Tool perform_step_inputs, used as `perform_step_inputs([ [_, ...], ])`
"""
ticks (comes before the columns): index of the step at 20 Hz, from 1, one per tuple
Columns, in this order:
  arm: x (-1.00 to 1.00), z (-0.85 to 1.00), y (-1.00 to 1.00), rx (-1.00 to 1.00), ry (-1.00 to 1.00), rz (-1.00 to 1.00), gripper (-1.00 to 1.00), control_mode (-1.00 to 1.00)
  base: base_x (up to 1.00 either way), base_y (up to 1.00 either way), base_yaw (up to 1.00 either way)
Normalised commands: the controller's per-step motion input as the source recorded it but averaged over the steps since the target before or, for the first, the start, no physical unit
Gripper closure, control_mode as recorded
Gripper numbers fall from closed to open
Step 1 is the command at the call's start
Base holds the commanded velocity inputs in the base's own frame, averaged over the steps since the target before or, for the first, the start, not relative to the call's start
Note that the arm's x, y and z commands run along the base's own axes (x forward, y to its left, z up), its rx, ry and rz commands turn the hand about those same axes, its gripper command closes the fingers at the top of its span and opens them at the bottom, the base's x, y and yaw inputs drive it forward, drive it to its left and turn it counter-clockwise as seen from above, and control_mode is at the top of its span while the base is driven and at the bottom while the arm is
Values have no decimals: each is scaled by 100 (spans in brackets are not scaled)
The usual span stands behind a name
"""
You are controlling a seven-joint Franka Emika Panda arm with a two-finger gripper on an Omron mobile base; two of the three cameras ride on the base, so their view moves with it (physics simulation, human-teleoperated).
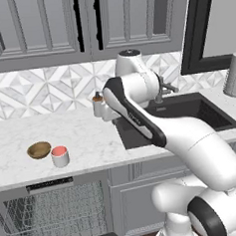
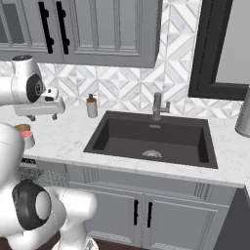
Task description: Pick up the cup and bowl from the counter, place them in the dishwasher, and close the dishwasher door.
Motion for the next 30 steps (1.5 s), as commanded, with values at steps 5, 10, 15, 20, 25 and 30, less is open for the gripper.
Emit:
perform_step_inputs([
  [5, 0, -9, 66, 0, 7, 5, -100, -100, 0, 0, 0],
  [10, 0, -41, 33, 0, 10, 8, -100, -100, 0, 0, 0],
  [15, 0, -49, 30, 3, 4, 3, -100, -100, 0, 0, 0],
  [20, 12, -11, 6, 1, 1, 0, -100, -100, 0, 0, 0],
  [25, 17, -8, 17, 0, 3, 0, -100, -100, 0, 0, 0],
  [30, 5, -1, 33, 0, 0, -1, -100, -100, 0, 0, 0],
])
